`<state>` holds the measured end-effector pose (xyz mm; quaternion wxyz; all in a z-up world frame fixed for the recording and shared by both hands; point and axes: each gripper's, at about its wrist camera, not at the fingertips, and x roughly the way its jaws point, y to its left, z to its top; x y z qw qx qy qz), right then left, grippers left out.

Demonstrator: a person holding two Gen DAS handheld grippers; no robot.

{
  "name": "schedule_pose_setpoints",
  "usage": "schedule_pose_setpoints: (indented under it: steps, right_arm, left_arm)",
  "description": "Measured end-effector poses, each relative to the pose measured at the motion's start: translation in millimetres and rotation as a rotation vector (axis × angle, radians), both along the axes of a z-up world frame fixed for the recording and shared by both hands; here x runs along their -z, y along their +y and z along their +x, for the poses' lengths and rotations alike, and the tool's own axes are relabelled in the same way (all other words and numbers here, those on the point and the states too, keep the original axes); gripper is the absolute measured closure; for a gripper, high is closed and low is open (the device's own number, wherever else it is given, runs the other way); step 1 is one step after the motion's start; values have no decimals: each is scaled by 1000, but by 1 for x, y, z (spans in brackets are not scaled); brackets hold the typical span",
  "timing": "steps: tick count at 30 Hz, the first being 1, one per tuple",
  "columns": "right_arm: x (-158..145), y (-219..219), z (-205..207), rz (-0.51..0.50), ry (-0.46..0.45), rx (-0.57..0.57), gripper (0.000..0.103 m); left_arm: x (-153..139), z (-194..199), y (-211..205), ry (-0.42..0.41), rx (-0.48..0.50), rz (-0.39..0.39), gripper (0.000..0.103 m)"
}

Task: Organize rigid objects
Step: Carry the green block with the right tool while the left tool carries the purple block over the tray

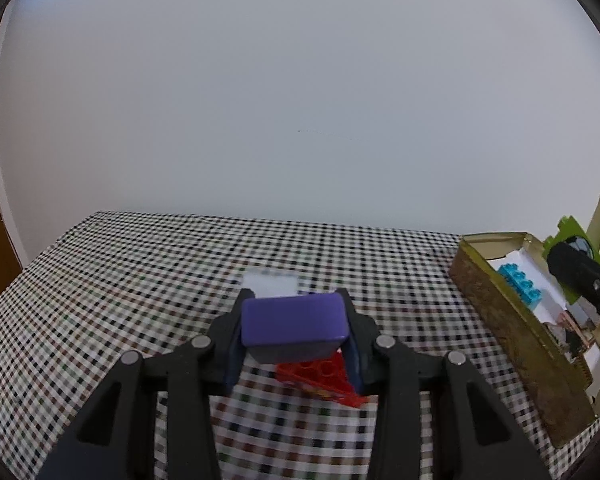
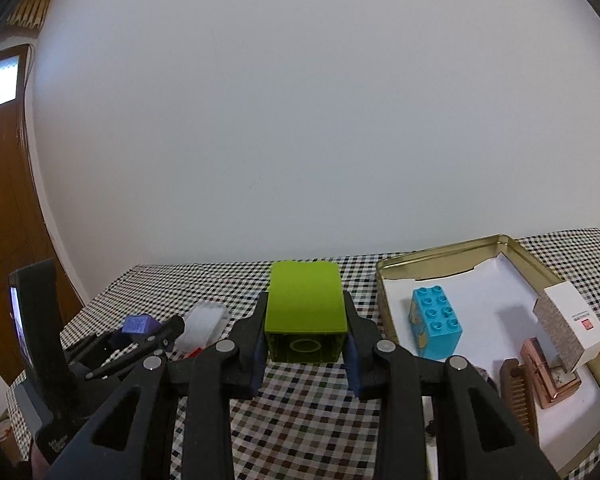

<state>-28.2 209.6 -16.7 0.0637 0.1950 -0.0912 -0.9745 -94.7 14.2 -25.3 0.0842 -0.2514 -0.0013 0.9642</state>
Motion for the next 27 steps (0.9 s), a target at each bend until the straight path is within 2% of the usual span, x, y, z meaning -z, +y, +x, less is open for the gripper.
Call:
schedule_pose_setpoints:
  steps: [11,27]
  right_arm:
    - [-7,33,5,-35,22,35,69]
    - [-20,113,8,-84,54,161,69]
  left_arm:
    - [-12,10,37,9,55,23,64]
    - [-37,28,107,55,177,16,63]
